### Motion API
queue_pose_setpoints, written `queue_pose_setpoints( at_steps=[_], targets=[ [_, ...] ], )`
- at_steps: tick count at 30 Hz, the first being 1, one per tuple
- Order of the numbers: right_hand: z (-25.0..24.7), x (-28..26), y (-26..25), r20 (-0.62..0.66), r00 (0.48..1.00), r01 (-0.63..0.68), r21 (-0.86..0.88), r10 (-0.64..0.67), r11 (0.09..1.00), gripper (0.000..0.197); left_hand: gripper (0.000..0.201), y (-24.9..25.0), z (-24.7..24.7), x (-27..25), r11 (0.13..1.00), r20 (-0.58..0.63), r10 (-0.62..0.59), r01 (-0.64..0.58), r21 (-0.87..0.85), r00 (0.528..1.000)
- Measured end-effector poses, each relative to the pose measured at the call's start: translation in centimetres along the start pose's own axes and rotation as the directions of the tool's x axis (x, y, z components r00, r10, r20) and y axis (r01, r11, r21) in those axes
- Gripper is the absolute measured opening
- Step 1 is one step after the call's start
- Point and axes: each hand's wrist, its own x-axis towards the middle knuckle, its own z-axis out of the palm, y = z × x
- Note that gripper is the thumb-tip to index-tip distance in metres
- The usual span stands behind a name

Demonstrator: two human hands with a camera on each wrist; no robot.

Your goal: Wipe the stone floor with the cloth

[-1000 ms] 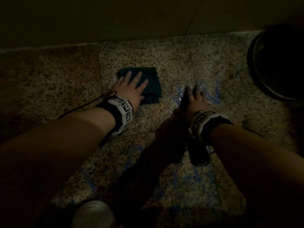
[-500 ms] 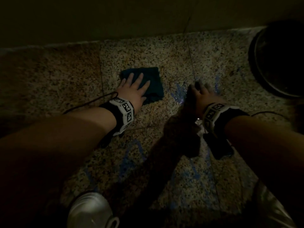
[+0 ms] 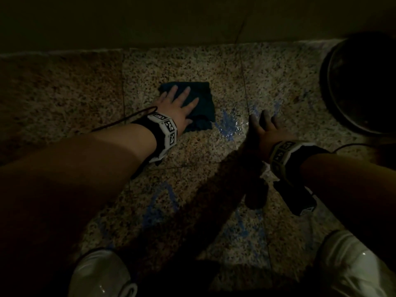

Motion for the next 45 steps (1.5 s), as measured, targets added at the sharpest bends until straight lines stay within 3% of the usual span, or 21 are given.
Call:
queue_pose_setpoints(
  at_steps=[8, 14, 20, 29, 36, 45],
  targets=[
    [-0.1, 0.0, 0.2, -0.033, 0.999, 0.010, -0.037, -0.011, 0.999, 0.092, 0.057, 2.1, 0.0, 0.5, 0.991, -0.032, -0.089, 0.086, -0.099, 0.996],
    [-0.3, -0.6, -0.2, -0.013, 1.000, 0.006, -0.039, -0.006, 0.999, 0.097, 0.056, 3.3, 2.1, -1.4, 1.000, -0.037, -0.016, 0.015, -0.023, 0.999],
    [-0.8, -1.2, -0.4, 0.018, 1.000, 0.014, -0.085, -0.012, 0.996, 0.093, 0.056, 3.7, 2.4, -1.6, 0.997, -0.027, -0.029, 0.027, -0.076, 0.999],
    [0.0, 0.1, 0.0, -0.027, 0.998, 0.051, -0.039, -0.052, 0.998, 0.094, 0.058, 5.4, -1.1, 1.9, 0.985, -0.023, -0.073, 0.068, -0.155, 0.997],
    [0.0, -0.5, 1.1, -0.049, 0.987, 0.151, 0.000, -0.151, 0.989, 0.086, 0.057, 6.8, -1.9, 2.5, 0.984, -0.006, -0.122, 0.120, -0.134, 0.993],
    [-1.0, -0.4, 2.8, -0.112, 0.958, 0.233, -0.226, -0.263, 0.946, 0.065, 0.059, 8.3, 0.4, -1.9, 0.990, 0.079, -0.088, 0.096, -0.101, 0.993]
  ],
)
